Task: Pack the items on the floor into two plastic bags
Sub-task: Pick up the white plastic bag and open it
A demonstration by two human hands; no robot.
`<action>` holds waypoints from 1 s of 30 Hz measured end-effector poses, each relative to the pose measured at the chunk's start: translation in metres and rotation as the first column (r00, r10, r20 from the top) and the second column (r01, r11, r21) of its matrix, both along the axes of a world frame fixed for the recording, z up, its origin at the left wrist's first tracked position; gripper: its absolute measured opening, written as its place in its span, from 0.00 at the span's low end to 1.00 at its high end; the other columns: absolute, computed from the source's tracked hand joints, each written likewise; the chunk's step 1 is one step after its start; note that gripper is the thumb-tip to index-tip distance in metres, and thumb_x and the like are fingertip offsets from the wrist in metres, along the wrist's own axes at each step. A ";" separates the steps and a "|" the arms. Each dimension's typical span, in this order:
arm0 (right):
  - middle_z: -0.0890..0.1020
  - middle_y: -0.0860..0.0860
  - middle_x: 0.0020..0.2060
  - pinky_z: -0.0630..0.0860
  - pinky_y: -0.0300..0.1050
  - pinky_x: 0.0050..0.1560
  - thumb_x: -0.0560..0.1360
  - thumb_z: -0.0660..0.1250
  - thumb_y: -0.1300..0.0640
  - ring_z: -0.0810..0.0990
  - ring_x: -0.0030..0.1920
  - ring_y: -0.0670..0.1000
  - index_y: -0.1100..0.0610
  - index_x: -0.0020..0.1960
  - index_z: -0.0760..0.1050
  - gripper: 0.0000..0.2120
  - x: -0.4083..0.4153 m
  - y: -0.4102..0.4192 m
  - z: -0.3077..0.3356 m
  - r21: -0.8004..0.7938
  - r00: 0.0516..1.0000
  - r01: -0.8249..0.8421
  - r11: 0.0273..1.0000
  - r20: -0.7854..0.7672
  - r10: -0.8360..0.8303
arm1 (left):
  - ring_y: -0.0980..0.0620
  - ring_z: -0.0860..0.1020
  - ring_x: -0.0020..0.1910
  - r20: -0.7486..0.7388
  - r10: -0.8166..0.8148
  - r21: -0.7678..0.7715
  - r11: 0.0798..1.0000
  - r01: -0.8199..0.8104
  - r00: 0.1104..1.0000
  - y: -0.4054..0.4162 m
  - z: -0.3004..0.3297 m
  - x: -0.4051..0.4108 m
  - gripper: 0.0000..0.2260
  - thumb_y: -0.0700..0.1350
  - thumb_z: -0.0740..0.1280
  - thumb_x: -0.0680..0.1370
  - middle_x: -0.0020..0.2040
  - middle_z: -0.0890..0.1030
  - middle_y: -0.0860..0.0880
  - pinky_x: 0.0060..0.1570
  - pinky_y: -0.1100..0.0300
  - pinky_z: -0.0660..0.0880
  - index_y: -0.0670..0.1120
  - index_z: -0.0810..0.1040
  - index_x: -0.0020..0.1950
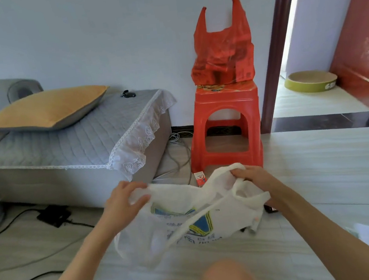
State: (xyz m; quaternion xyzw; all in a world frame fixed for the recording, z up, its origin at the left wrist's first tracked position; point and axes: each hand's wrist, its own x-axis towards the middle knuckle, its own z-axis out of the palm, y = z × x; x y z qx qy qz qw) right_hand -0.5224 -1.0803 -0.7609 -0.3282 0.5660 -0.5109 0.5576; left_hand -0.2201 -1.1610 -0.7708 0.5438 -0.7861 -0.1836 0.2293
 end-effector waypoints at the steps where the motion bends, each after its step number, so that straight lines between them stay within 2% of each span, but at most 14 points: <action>1: 0.80 0.54 0.33 0.76 0.39 0.28 0.76 0.64 0.61 0.79 0.29 0.49 0.61 0.47 0.78 0.05 0.006 -0.003 0.005 -0.019 0.999 -0.022 1.000 -0.042 0.021 | 0.56 0.71 0.57 -0.005 -0.073 -0.056 0.996 0.072 0.997 0.004 0.005 -0.011 0.20 0.62 0.66 0.67 0.56 0.73 0.56 0.59 0.57 0.66 0.59 0.74 0.57; 4: 0.81 0.53 0.33 0.77 0.39 0.31 0.75 0.64 0.62 0.79 0.31 0.50 0.60 0.46 0.79 0.05 0.022 -0.013 0.019 -0.078 0.987 -0.099 0.992 -0.131 0.088 | 0.65 0.64 0.61 -0.020 -0.305 -0.088 0.949 0.302 0.952 0.023 0.020 -0.058 0.30 0.62 0.68 0.65 0.62 0.67 0.64 0.65 0.62 0.59 0.62 0.65 0.66; 6: 0.82 0.52 0.32 0.77 0.39 0.31 0.75 0.65 0.63 0.79 0.31 0.48 0.58 0.44 0.80 0.05 0.025 -0.017 0.026 -0.120 0.976 -0.129 0.984 -0.191 0.104 | 0.63 0.71 0.55 -0.150 -0.301 0.023 0.951 0.308 0.942 0.028 0.022 -0.083 0.21 0.50 0.71 0.71 0.57 0.74 0.62 0.59 0.66 0.65 0.56 0.73 0.62; 8: 0.82 0.50 0.33 0.77 0.39 0.34 0.74 0.66 0.63 0.79 0.32 0.48 0.56 0.42 0.80 0.05 0.021 -0.016 0.031 -0.142 0.943 -0.157 0.977 -0.317 0.106 | 0.59 0.76 0.41 -0.223 -0.228 0.032 0.970 0.241 0.948 0.024 0.022 -0.095 0.04 0.44 0.67 0.75 0.42 0.81 0.55 0.46 0.63 0.70 0.47 0.81 0.47; 10: 0.81 0.51 0.36 0.76 0.43 0.41 0.73 0.67 0.62 0.80 0.38 0.50 0.57 0.41 0.79 0.03 0.009 -0.017 0.026 -0.087 0.778 -0.221 0.971 -0.616 0.121 | 0.61 0.72 0.29 -0.321 -0.200 0.068 0.970 0.233 0.926 0.022 0.021 -0.098 0.11 0.42 0.64 0.77 0.28 0.78 0.55 0.35 0.67 0.68 0.46 0.78 0.35; 12: 0.82 0.53 0.41 0.75 0.47 0.47 0.72 0.67 0.57 0.80 0.43 0.54 0.57 0.41 0.78 0.03 -0.007 -0.020 0.012 0.010 0.503 -0.177 0.984 -0.859 0.099 | 0.61 0.68 0.26 -0.439 -0.135 0.199 0.950 0.242 0.888 0.021 0.024 -0.099 0.12 0.40 0.61 0.79 0.25 0.72 0.56 0.30 0.71 0.64 0.43 0.77 0.35; 13: 0.82 0.51 0.43 0.76 0.48 0.49 0.73 0.67 0.55 0.79 0.45 0.53 0.54 0.41 0.77 0.03 -0.015 -0.021 0.004 0.029 0.439 -0.084 0.996 -0.896 0.063 | 0.59 0.67 0.28 -0.483 -0.090 0.258 0.936 0.239 0.871 0.019 0.024 -0.098 0.11 0.40 0.60 0.79 0.28 0.72 0.54 0.31 0.69 0.64 0.40 0.78 0.39; 14: 0.81 0.50 0.47 0.75 0.48 0.52 0.73 0.67 0.53 0.78 0.48 0.52 0.51 0.44 0.76 0.02 -0.020 -0.020 -0.002 0.019 0.442 0.010 1.000 -0.897 0.013 | 0.57 0.67 0.31 -0.513 -0.043 0.306 0.924 0.230 0.857 0.017 0.024 -0.097 0.11 0.41 0.60 0.80 0.31 0.71 0.51 0.32 0.67 0.64 0.39 0.78 0.42; 16: 0.77 0.52 0.58 0.72 0.48 0.58 0.72 0.69 0.52 0.75 0.57 0.52 0.52 0.56 0.74 0.14 -0.026 -0.019 -0.013 -0.003 0.552 0.143 0.990 -0.830 -0.083 | 0.54 0.68 0.32 -0.545 0.031 0.367 0.907 0.205 0.838 0.014 0.024 -0.096 0.11 0.44 0.60 0.80 0.33 0.71 0.48 0.33 0.64 0.65 0.42 0.77 0.41; 20: 0.64 0.55 0.69 0.65 0.51 0.68 0.68 0.73 0.49 0.65 0.68 0.55 0.56 0.71 0.60 0.37 0.003 -0.017 -0.019 -0.040 0.740 0.170 0.985 -0.655 -0.155 | 0.51 0.66 0.34 -0.561 0.278 0.349 0.934 -0.081 0.780 0.007 0.015 -0.090 0.11 0.45 0.60 0.79 0.35 0.69 0.44 0.32 0.62 0.63 0.41 0.74 0.41; 23: 0.66 0.52 0.66 0.67 0.50 0.66 0.68 0.71 0.44 0.67 0.65 0.52 0.54 0.69 0.62 0.35 0.037 -0.007 -0.022 -0.225 0.736 0.284 0.932 -0.572 -0.362 | 0.48 0.66 0.36 -0.590 0.523 0.409 0.851 -0.331 0.615 -0.002 0.005 -0.076 0.11 0.46 0.59 0.79 0.37 0.69 0.42 0.32 0.59 0.62 0.41 0.72 0.41; 25: 0.73 0.49 0.58 0.72 0.46 0.58 0.68 0.69 0.40 0.73 0.57 0.48 0.52 0.62 0.67 0.28 0.061 -0.002 -0.027 -0.227 0.774 0.223 0.948 -0.550 -0.314 | 0.48 0.68 0.36 -0.634 0.578 0.491 0.814 -0.310 0.514 -0.005 0.001 -0.070 0.11 0.46 0.59 0.79 0.37 0.70 0.42 0.33 0.58 0.65 0.40 0.73 0.43; 27: 0.78 0.46 0.51 0.75 0.45 0.53 0.65 0.68 0.34 0.76 0.51 0.46 0.51 0.55 0.72 0.27 0.084 -0.006 -0.038 -0.127 0.802 0.043 0.991 -0.588 -0.111 | 0.47 0.70 0.37 -0.690 0.578 0.558 0.808 -0.187 0.436 -0.005 0.000 -0.070 0.11 0.46 0.60 0.79 0.38 0.71 0.42 0.35 0.56 0.68 0.39 0.73 0.44; 30: 0.79 0.48 0.50 0.75 0.48 0.52 0.64 0.66 0.37 0.77 0.50 0.48 0.52 0.56 0.74 0.27 0.095 -0.025 -0.053 -0.113 0.776 0.014 0.994 -0.625 -0.082 | 0.44 0.71 0.43 -0.726 0.529 0.564 0.823 -0.058 0.440 0.000 0.004 -0.068 0.12 0.46 0.62 0.79 0.44 0.74 0.41 0.45 0.50 0.69 0.38 0.74 0.41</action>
